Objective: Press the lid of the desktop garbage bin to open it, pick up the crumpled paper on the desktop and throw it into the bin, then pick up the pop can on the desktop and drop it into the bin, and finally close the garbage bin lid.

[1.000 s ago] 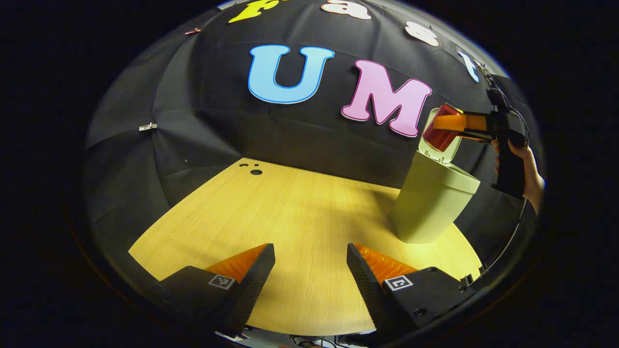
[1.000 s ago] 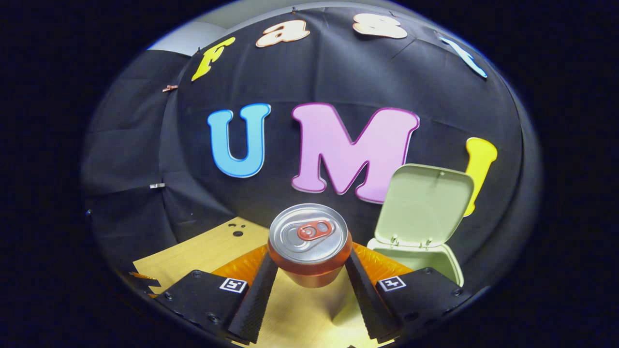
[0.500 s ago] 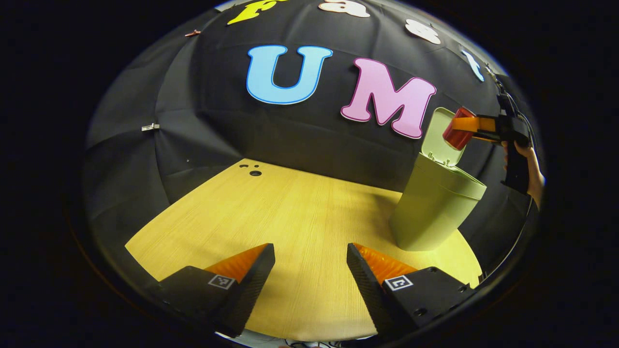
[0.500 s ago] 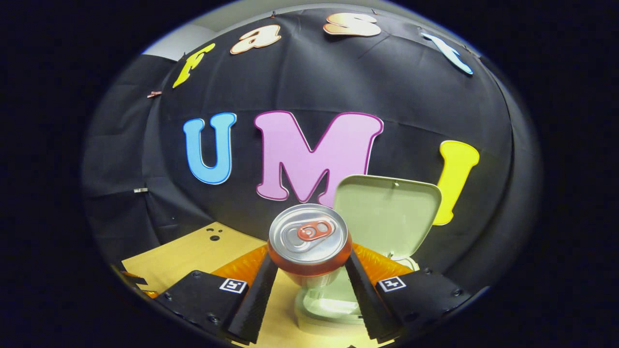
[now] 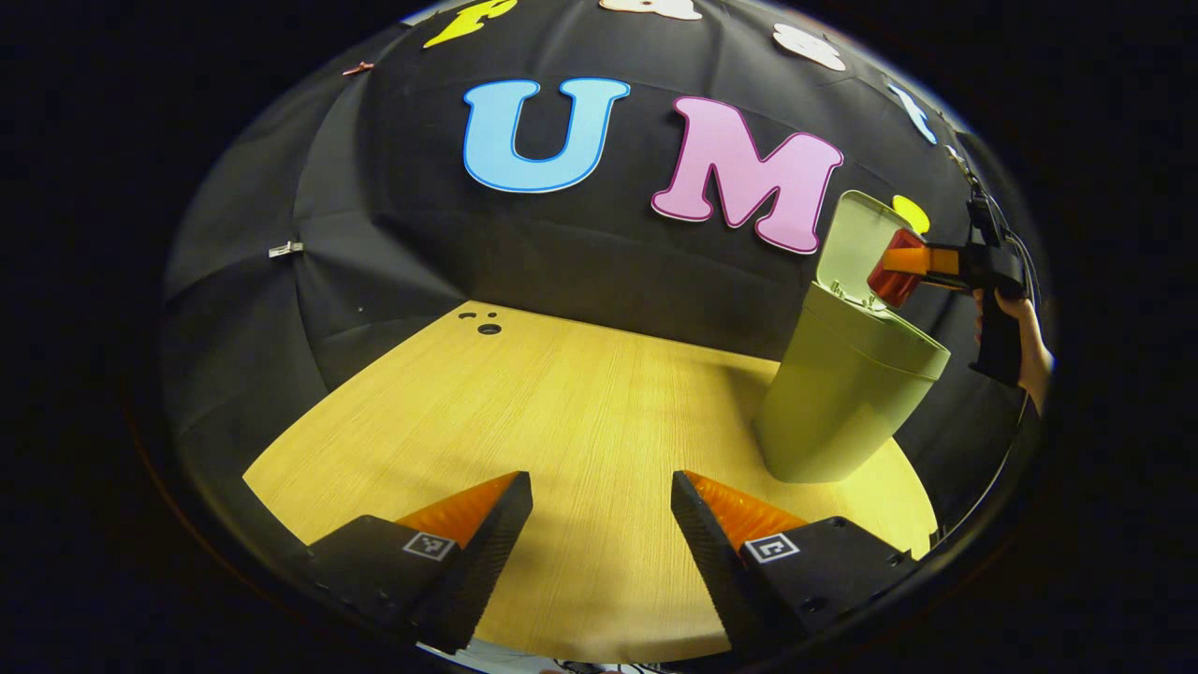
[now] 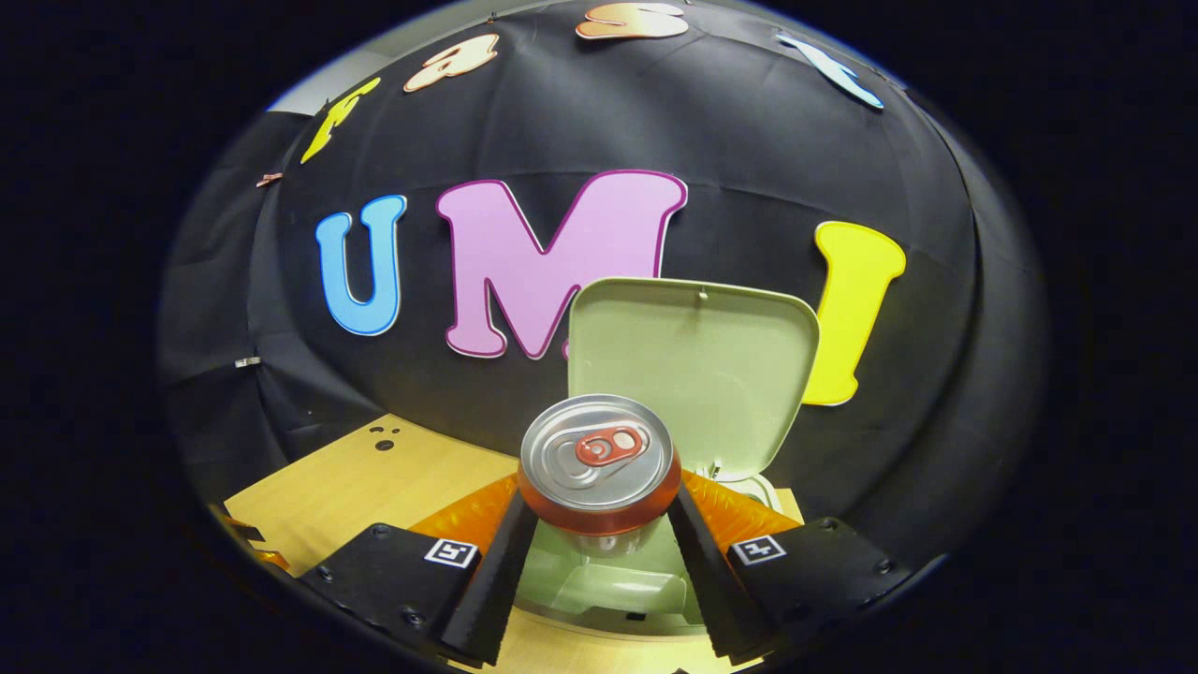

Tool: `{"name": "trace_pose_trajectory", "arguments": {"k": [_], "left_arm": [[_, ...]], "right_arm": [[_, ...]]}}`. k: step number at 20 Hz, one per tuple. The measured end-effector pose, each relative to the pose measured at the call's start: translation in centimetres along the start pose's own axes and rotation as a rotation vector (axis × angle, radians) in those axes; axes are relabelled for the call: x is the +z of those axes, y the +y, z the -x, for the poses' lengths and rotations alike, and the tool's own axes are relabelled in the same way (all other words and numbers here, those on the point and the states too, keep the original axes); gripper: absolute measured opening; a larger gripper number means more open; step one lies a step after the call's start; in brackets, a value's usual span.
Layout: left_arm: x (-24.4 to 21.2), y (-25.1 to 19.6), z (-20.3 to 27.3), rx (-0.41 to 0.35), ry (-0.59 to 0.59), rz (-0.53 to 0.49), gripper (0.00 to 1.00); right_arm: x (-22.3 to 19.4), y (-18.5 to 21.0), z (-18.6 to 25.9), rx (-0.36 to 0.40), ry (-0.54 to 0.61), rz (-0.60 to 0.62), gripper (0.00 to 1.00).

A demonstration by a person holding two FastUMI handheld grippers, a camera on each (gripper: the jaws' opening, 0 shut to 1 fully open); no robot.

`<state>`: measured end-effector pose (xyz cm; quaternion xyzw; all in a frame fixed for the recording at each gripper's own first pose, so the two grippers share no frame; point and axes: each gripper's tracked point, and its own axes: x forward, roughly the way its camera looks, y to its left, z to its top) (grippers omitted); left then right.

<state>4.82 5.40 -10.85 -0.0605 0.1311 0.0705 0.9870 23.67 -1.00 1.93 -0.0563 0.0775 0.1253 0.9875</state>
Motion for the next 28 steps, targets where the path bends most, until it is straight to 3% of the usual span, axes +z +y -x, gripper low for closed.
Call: {"name": "trace_pose_trajectory", "arguments": {"k": [8, 11, 14, 24, 28], "left_arm": [[-0.2, -0.4, -1.1, -0.015, 0.023, -0.019, 0.96], [-0.8, -0.2, -1.1, -0.019, 0.04, -0.004, 0.96], [-1.2, 0.3, -1.2, -0.014, 0.051, 0.002, 0.96], [-2.2, 1.0, -0.6, 0.006, 0.068, 0.014, 0.96], [-2.9, 1.3, -0.2, 0.023, 0.073, 0.032, 0.96]], "right_arm": [[-1.4, -1.0, -1.5, -0.037, 0.032, 0.004, 0.86], [-1.2, -1.4, -1.7, -0.058, 0.024, 0.01, 0.96], [-0.4, -1.4, -1.4, -0.066, 0.008, -0.002, 0.98], [10.7, -2.1, 0.4, -0.081, -0.199, 0.021, 0.98], [13.4, -3.1, 0.2, -0.11, -0.241, -0.029, 0.97]]}}
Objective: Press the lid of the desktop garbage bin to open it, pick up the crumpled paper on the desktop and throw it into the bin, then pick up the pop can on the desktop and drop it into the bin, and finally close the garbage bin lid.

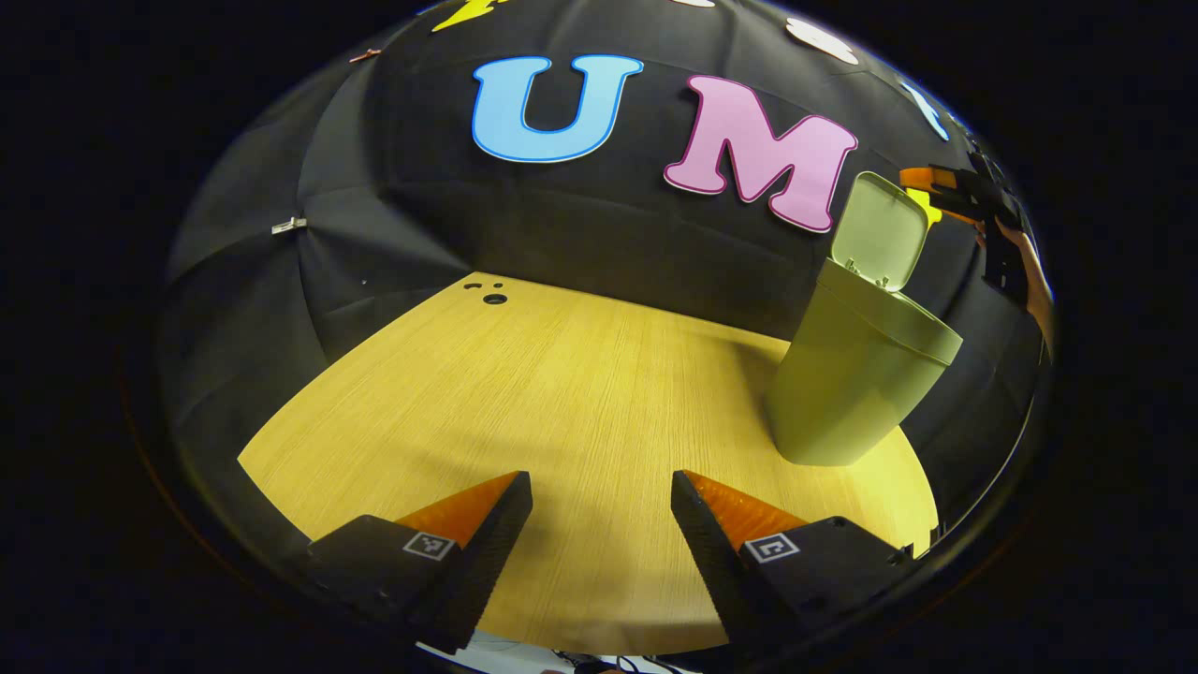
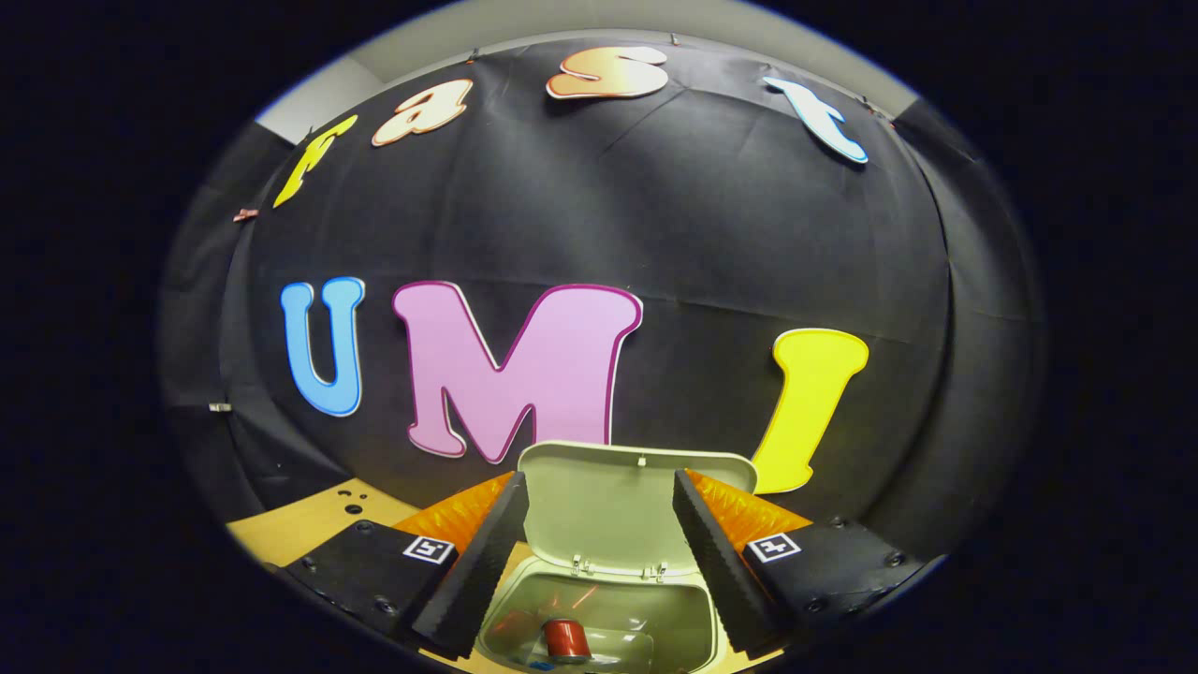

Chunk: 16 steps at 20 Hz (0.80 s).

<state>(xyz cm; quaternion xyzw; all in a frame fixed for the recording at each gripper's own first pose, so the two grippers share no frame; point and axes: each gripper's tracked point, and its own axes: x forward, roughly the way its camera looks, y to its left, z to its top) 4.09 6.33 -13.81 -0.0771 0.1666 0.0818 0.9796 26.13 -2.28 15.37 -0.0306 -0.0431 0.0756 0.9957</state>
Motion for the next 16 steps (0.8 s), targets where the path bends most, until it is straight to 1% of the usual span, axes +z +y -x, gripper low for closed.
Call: {"name": "trace_pose_trajectory", "arguments": {"k": [3, 6, 8, 10, 12, 14, 16], "left_arm": [[-0.4, 0.0, 0.3, 0.008, 0.006, 0.013, 0.96], [-0.3, -0.4, 0.6, 0.021, 0.006, 0.027, 0.96], [-0.2, -0.5, 0.6, 0.059, -0.003, 0.044, 0.96], [0.0, -1.5, 0.5, 0.081, -0.022, 0.094, 0.96], [-0.6, -2.7, 0.1, 0.099, -0.018, 0.137, 0.96], [-1.0, -4.2, 0.2, 0.101, -0.016, 0.162, 0.96], [-1.1, -5.3, 0.3, 0.096, -0.021, 0.157, 0.96]], "right_arm": [[0.5, -0.5, -0.8, -0.02, -0.002, -0.039, 0.97], [1.3, -1.6, -1.7, -0.054, -0.033, -0.038, 0.97], [1.7, -1.5, -2.4, -0.038, -0.044, -0.063, 0.97], [2.2, -1.4, -3.5, -0.012, -0.067, -0.074, 0.97], [1.8, -1.6, -4.6, 0.0, -0.056, -0.078, 0.97], [1.4, -1.4, -5.5, 0.014, -0.042, -0.109, 0.97], [0.7, -1.2, -6.4, 0.022, -0.029, -0.119, 0.98]]}}
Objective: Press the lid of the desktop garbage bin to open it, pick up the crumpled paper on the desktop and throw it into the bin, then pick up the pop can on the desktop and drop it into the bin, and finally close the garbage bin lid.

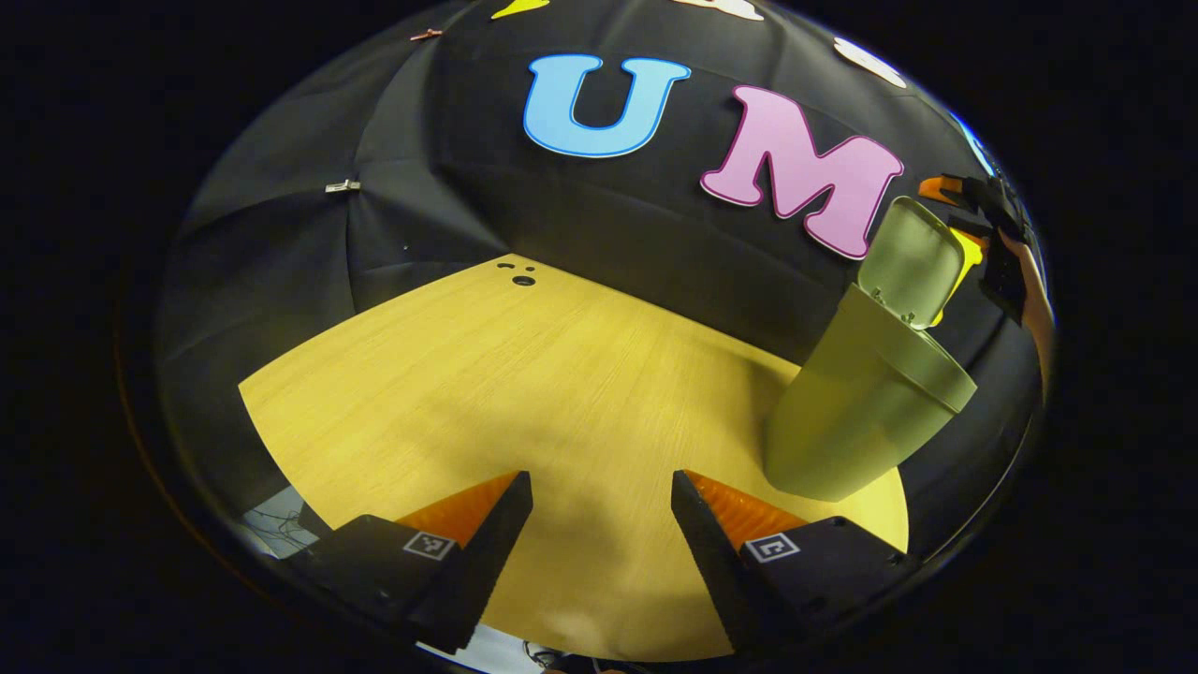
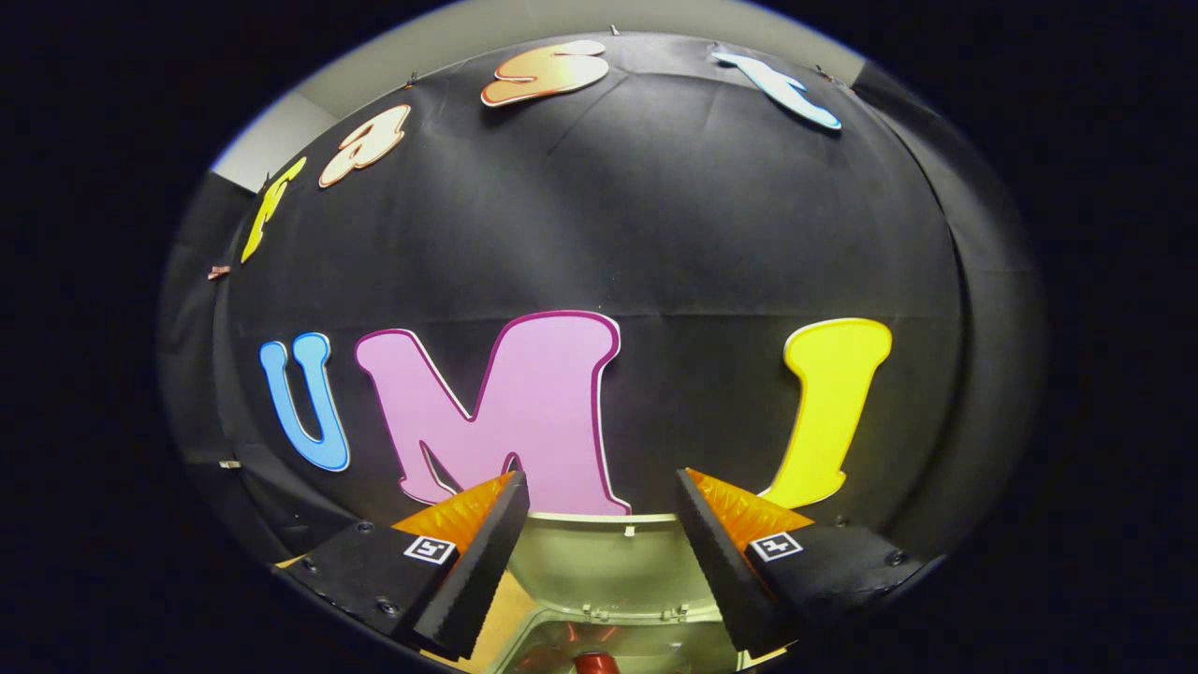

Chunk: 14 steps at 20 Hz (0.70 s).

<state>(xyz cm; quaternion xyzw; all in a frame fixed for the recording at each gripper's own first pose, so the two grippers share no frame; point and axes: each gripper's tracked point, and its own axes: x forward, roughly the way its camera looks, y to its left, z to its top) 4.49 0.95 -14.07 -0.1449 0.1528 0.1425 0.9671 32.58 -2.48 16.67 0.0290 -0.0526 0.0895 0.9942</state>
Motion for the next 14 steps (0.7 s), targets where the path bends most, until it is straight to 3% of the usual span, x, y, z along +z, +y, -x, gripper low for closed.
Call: {"name": "trace_pose_trajectory", "arguments": {"k": [7, 14], "left_arm": [[1.3, -0.4, -0.7, -0.023, -0.008, -0.054, 0.96], [4.6, 0.5, -2.7, -0.105, -0.033, -0.104, 0.96]], "right_arm": [[-0.4, 0.0, -2.3, -0.015, 0.038, 0.022, 0.98], [-1.2, 0.4, 0.0, -0.039, 0.098, 0.064, 0.99]]}}
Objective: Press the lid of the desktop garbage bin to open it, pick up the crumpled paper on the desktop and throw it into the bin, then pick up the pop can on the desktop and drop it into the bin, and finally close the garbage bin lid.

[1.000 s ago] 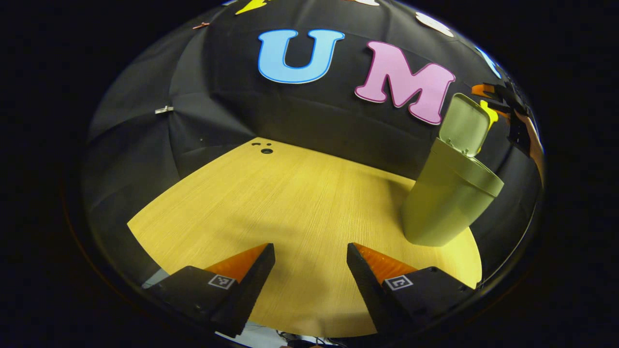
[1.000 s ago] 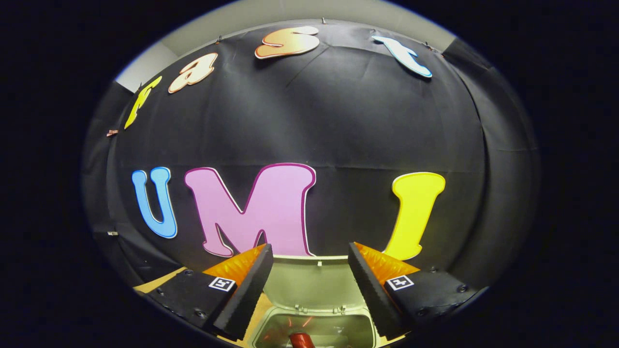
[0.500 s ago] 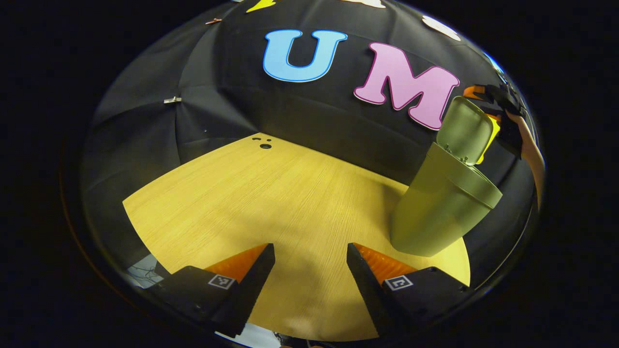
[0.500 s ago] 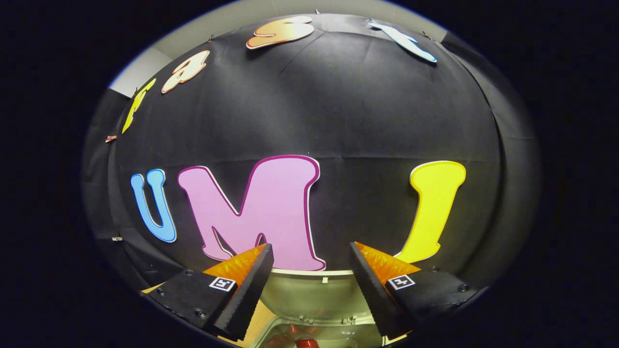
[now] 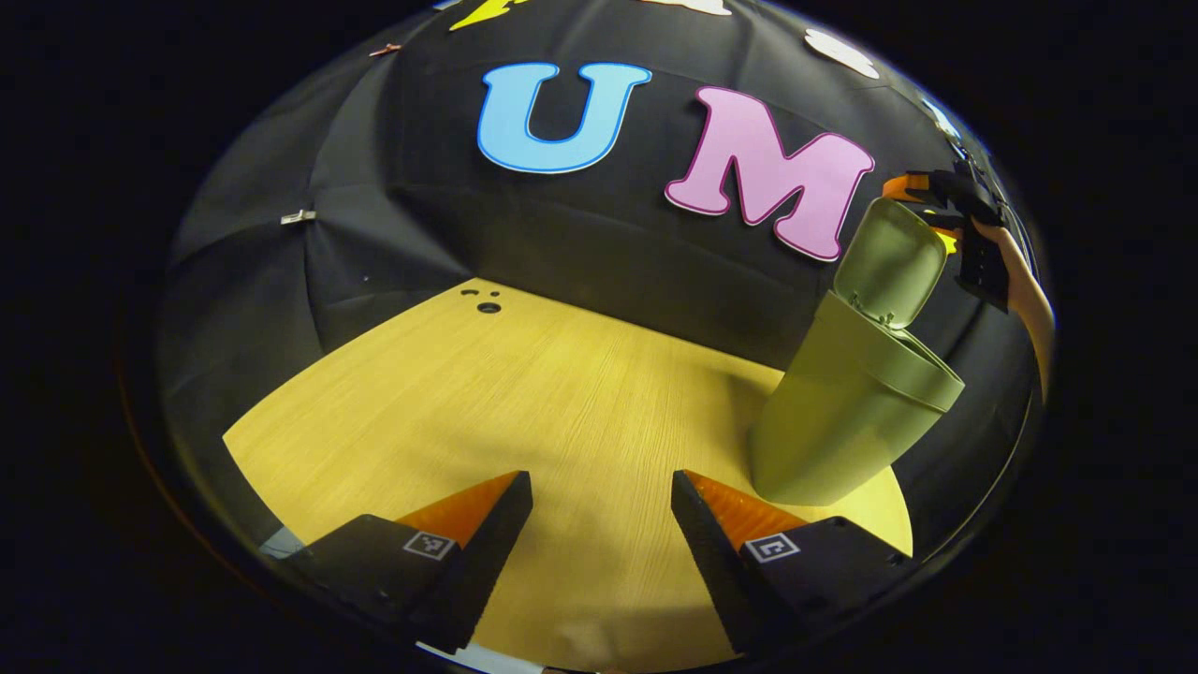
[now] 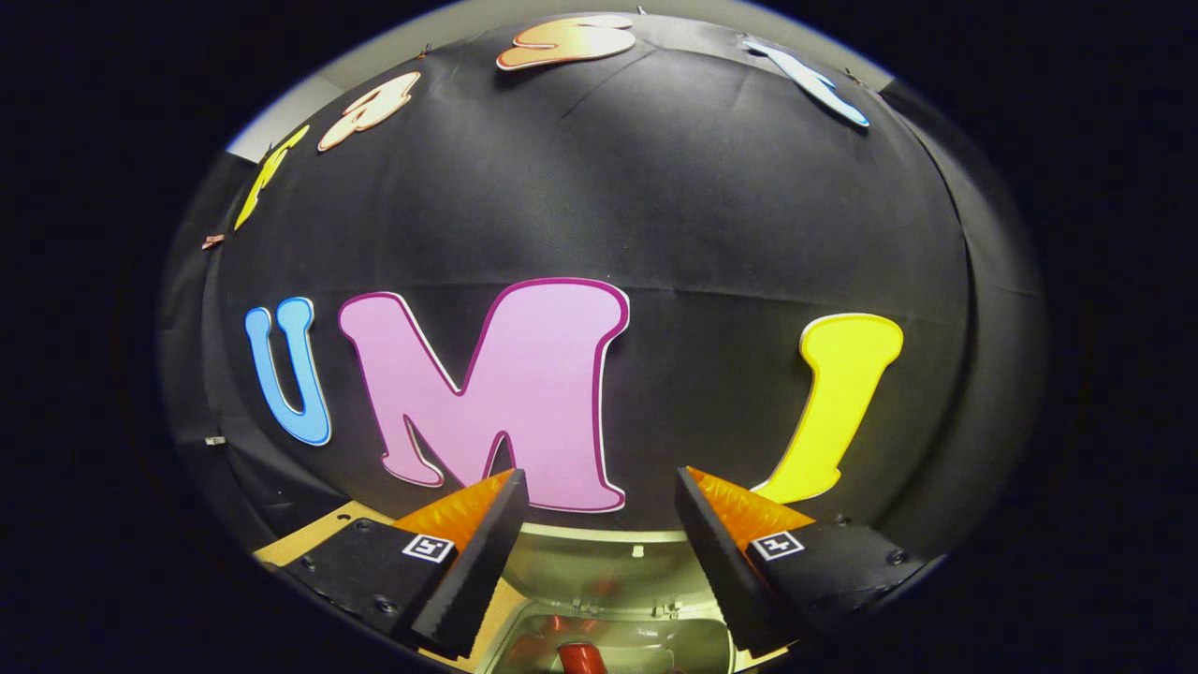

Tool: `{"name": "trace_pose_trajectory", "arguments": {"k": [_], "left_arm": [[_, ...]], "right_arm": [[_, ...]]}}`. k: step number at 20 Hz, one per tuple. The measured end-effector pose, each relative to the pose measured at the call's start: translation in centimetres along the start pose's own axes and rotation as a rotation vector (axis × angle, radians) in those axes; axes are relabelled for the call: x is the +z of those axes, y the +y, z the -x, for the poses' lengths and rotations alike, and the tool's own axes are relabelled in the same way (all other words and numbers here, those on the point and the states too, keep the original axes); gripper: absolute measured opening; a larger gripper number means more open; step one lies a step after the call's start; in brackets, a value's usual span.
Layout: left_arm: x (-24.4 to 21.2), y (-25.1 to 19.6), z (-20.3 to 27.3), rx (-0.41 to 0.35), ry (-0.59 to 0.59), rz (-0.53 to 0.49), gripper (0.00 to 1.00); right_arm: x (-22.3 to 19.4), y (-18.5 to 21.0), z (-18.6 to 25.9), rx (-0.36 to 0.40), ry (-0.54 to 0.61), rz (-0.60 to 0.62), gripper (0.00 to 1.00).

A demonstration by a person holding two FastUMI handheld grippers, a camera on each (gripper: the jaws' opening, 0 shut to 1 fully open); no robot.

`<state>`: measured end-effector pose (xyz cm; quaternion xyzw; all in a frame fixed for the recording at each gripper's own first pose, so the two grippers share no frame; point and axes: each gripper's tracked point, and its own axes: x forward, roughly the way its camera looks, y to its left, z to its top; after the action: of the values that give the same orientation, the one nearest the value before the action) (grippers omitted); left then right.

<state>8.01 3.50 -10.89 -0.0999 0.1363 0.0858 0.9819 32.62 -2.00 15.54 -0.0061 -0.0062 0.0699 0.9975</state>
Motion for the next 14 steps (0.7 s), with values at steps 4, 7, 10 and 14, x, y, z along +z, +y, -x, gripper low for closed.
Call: {"name": "trace_pose_trajectory", "arguments": {"k": [4, 7, 10, 14], "left_arm": [[0.6, 0.8, -0.3, -0.045, -0.007, -0.015, 0.96], [0.0, 1.6, 0.0, -0.067, 0.005, -0.021, 0.96], [-0.9, 2.6, 0.5, -0.073, 0.02, -0.048, 0.96], [-2.1, 3.8, 0.9, -0.088, 0.036, -0.057, 0.96]], "right_arm": [[-1.2, 0.3, 3.0, -0.021, 0.01, 0.007, 0.99], [-2.4, 0.5, 5.5, -0.05, 0.013, 0.016, 0.99], [-4.1, 0.8, 7.8, -0.078, 0.029, 0.017, 0.99], [-6.6, 0.9, 10.3, -0.098, 0.057, 0.033, 0.99]]}}
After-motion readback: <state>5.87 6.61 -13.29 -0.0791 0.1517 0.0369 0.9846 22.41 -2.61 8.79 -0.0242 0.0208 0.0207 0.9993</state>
